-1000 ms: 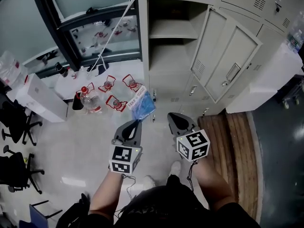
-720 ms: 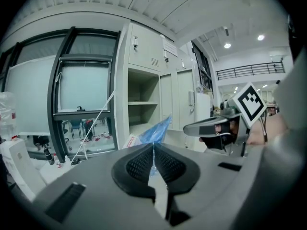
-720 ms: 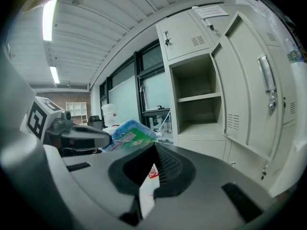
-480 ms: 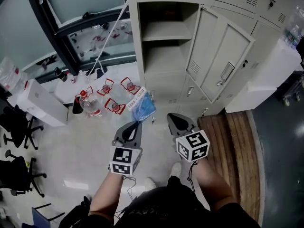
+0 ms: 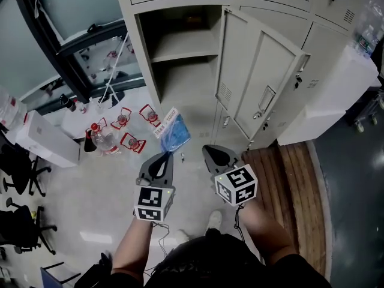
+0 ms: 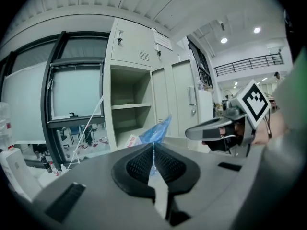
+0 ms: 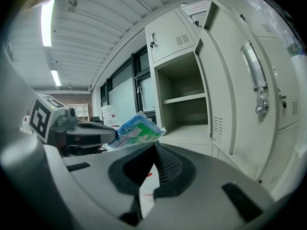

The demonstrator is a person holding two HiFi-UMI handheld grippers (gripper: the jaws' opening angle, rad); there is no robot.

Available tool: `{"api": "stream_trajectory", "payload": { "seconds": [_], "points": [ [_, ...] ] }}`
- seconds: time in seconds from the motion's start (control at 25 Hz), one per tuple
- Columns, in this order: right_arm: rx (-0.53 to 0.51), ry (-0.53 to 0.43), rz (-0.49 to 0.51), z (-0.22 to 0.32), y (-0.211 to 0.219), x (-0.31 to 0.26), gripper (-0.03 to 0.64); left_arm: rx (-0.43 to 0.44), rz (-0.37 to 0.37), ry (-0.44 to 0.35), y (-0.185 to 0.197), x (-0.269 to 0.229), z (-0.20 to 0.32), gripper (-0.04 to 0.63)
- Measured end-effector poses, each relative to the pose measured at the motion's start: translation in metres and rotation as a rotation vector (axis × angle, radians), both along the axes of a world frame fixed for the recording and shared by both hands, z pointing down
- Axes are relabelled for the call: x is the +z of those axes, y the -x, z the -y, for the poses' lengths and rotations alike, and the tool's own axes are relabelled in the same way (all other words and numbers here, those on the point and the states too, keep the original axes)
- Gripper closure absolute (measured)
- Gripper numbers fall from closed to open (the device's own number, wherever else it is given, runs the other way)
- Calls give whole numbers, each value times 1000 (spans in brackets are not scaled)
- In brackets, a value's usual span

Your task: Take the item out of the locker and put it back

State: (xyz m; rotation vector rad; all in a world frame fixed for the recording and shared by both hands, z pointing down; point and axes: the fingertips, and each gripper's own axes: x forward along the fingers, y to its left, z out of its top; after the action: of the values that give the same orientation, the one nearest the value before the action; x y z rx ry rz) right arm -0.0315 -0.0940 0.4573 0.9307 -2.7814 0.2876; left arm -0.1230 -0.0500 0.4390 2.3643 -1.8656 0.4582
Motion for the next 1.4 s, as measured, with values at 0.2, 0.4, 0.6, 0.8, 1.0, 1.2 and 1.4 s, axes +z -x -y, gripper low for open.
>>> {"api": "stream_trajectory", "payload": {
  "seconds": [0.2,0.4,0.6,0.8,1.0,1.2,1.4],
  "points": [
    [-37,-1,5,29,-15,1,620,-15,26,-6,-22,-2,32,588],
    [-86,-2,11,45,-22,4,620,-28,86,-29,-40,-11,60,588],
    [-106,3,20,58,-32,6,620,-27,134,-42,-54,-17,85,588],
    [-104,7,28,68,-36,5,620,-18,183,-60,-60,-25,110,588],
    [-98,6,18,80,-32,8,620,-13,204,-69,-51,-26,142,588],
    [-69,2,0,100,-21,12,620,14,199,-64,-36,-18,175,588],
    [-23,8,-4,122,-4,12,620,58,202,-48,-19,-7,208,588]
  ]
}}
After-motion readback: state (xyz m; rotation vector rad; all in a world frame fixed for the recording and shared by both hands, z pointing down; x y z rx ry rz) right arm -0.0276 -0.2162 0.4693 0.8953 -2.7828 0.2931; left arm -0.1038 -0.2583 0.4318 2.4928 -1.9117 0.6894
